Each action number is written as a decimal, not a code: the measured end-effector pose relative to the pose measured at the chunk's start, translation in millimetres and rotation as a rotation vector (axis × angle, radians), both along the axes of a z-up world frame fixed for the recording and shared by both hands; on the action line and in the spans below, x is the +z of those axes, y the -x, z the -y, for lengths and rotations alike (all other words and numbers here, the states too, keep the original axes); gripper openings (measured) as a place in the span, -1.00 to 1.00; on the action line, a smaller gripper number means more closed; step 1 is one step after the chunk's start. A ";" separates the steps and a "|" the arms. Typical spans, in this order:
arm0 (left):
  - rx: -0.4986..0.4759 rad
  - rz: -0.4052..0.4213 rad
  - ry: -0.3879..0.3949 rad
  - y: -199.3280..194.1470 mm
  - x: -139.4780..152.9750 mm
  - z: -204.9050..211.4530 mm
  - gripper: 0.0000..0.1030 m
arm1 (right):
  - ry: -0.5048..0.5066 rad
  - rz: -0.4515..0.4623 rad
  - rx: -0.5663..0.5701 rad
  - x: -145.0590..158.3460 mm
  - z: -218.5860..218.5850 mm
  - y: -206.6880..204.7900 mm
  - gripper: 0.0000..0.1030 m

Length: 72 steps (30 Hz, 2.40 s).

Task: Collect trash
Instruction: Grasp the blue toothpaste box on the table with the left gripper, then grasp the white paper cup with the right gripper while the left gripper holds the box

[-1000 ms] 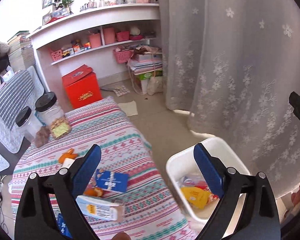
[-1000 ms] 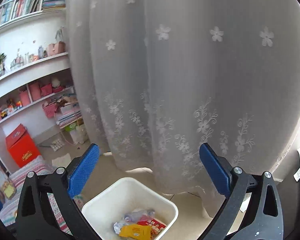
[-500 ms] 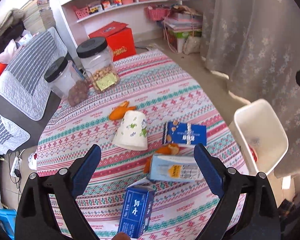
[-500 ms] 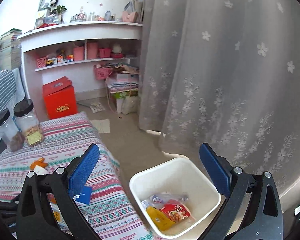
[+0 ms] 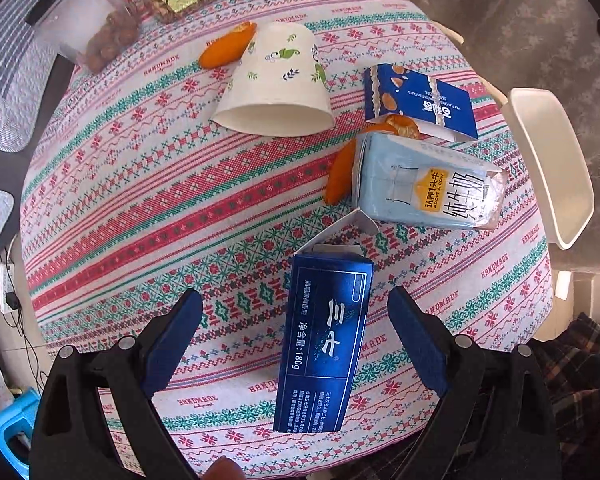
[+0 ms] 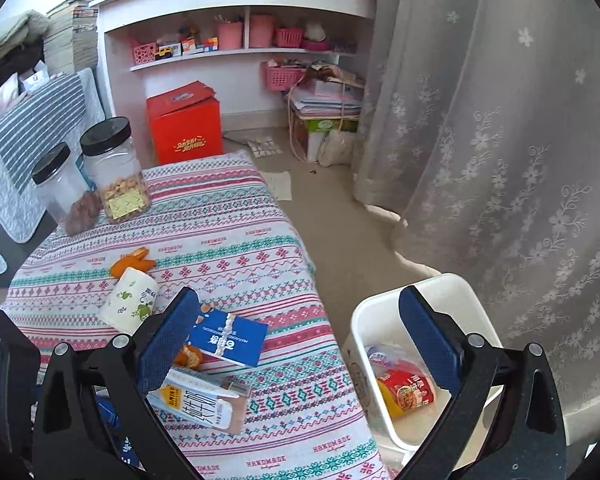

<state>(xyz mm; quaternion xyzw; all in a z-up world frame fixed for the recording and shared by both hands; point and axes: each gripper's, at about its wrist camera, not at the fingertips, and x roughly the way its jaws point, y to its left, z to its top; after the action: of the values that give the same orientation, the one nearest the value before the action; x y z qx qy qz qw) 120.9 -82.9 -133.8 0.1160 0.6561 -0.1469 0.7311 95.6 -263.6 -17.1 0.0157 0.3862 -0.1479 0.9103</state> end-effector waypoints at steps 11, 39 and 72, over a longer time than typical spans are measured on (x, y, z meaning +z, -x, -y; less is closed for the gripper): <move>0.019 0.013 0.109 16.2 -1.3 -24.8 -0.23 | -0.058 -0.082 0.039 -22.8 -20.3 -24.2 0.87; 0.492 0.452 0.258 -7.5 115.6 -181.6 -0.22 | -0.431 -0.349 0.069 -128.3 -106.7 -142.7 0.76; 0.695 0.868 0.119 17.6 163.1 -210.4 -0.21 | -0.231 0.271 0.382 28.5 -183.3 -43.1 0.07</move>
<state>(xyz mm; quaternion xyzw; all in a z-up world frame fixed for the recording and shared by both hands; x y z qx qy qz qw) 103.3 127.5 29.2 -0.0986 0.2853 0.1271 0.9448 138.7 -80.3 11.4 0.0658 0.2711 0.0752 0.9573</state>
